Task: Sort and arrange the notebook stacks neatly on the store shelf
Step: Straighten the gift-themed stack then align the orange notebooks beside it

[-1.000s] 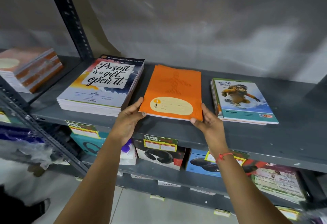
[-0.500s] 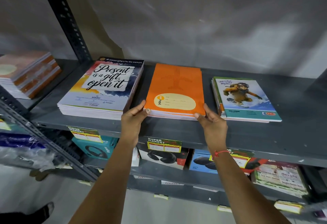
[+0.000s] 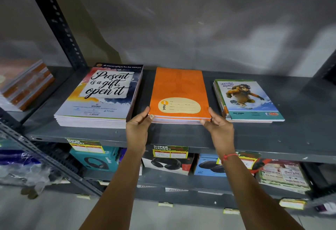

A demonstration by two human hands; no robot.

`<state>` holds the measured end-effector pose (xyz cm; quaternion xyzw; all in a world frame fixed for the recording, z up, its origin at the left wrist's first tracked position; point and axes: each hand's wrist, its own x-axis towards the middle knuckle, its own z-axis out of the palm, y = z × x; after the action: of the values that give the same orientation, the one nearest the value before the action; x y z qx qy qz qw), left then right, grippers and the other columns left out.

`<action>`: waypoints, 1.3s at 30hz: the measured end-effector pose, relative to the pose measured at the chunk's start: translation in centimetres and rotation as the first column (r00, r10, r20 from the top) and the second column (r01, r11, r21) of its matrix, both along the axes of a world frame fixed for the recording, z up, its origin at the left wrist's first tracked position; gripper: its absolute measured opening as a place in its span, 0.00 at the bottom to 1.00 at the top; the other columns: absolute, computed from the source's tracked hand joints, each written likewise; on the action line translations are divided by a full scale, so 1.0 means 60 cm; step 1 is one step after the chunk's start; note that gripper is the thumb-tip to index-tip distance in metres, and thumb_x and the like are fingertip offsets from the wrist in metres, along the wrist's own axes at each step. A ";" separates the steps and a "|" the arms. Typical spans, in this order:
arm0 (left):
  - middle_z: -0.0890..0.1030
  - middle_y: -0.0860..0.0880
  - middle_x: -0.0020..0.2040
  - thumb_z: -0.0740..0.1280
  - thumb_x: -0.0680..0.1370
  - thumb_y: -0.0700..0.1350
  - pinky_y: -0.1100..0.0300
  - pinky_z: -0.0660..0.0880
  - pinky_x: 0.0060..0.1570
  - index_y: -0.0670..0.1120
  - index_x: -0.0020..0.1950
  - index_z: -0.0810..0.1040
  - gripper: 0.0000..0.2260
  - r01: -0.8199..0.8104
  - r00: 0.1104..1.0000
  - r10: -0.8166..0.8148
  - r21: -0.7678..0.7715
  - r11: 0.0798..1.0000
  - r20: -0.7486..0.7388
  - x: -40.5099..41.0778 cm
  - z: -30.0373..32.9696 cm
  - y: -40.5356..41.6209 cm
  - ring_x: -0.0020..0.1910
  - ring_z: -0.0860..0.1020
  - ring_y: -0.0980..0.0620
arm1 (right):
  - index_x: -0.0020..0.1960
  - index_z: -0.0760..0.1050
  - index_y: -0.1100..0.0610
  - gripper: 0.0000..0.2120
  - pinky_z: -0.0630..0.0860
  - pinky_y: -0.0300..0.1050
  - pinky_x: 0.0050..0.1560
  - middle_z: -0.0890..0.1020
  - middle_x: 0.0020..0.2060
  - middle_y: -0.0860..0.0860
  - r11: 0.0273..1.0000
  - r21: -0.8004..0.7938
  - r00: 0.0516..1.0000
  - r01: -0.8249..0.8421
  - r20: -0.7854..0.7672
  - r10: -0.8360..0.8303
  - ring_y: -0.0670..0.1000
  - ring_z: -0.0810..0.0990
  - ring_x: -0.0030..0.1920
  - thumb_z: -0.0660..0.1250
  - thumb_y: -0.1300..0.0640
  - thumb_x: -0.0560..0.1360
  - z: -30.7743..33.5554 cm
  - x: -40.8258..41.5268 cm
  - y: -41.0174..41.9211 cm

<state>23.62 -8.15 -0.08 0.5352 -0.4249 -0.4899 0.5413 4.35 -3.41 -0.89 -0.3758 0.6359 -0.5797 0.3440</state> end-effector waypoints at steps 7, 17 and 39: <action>0.79 0.46 0.61 0.66 0.75 0.37 0.69 0.71 0.56 0.42 0.65 0.74 0.18 0.022 1.000 -0.021 0.030 0.999 -0.007 0.004 0.005 -0.001 0.56 0.75 0.55 | 0.67 0.71 0.59 0.24 0.69 0.45 0.69 0.79 0.56 0.49 0.999 0.026 0.998 0.045 0.033 -0.046 0.46 0.77 0.58 0.69 0.65 0.72 0.000 0.004 -0.003; 0.78 0.45 0.63 0.66 0.75 0.36 0.59 0.69 0.64 0.43 0.65 0.73 0.19 0.066 0.995 -0.070 0.060 0.996 0.074 0.009 0.004 -0.015 0.60 0.75 0.53 | 0.68 0.69 0.58 0.24 0.68 0.46 0.69 0.80 0.61 0.54 0.998 0.044 0.999 0.047 0.021 -0.048 0.48 0.77 0.59 0.68 0.65 0.73 -0.002 0.007 -0.011; 0.82 0.45 0.59 0.68 0.74 0.39 0.52 0.73 0.64 0.43 0.62 0.77 0.16 -0.081 0.990 0.073 0.059 0.995 0.122 -0.004 0.000 -0.015 0.57 0.78 0.51 | 0.64 0.74 0.58 0.22 0.71 0.48 0.68 0.83 0.54 0.54 0.991 0.027 0.989 0.130 0.068 -0.132 0.50 0.80 0.56 0.70 0.63 0.71 -0.006 0.008 -0.021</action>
<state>23.40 -9.06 -0.09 0.5967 -0.4196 -0.4490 0.5160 4.80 -4.66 -1.25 -0.3088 0.6533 -0.6066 0.3314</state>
